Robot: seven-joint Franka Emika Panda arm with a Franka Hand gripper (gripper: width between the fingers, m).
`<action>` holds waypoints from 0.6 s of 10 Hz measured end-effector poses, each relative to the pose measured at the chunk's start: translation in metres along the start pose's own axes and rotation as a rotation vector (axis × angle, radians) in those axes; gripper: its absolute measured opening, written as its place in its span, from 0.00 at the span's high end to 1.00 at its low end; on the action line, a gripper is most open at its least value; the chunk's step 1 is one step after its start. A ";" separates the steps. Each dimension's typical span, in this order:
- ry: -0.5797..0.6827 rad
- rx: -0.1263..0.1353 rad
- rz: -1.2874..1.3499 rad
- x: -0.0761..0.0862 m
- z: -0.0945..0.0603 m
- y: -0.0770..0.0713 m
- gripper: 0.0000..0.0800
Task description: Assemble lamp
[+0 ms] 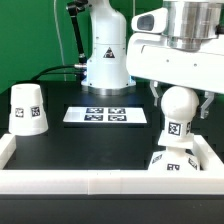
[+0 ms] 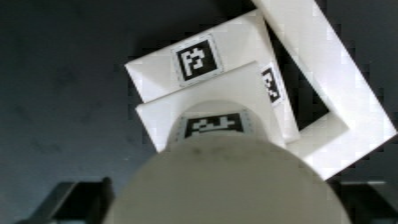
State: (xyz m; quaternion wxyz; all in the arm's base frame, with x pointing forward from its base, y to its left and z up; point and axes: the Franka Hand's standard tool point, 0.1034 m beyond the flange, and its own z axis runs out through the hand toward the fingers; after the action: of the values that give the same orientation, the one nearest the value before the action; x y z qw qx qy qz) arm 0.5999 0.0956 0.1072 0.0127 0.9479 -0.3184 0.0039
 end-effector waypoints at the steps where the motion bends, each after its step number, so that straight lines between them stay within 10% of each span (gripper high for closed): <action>1: 0.000 0.000 -0.001 0.000 0.000 0.000 0.15; 6: 0.005 -0.018 -0.097 -0.019 -0.004 -0.004 0.13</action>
Offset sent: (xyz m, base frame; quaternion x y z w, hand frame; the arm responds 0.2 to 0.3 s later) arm 0.0000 0.0000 0.0000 0.0000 0.0000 0.0000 1.0000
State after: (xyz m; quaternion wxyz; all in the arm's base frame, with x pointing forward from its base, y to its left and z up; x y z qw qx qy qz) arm 0.5869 0.1104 0.1111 0.0219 0.9620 -0.2723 0.0027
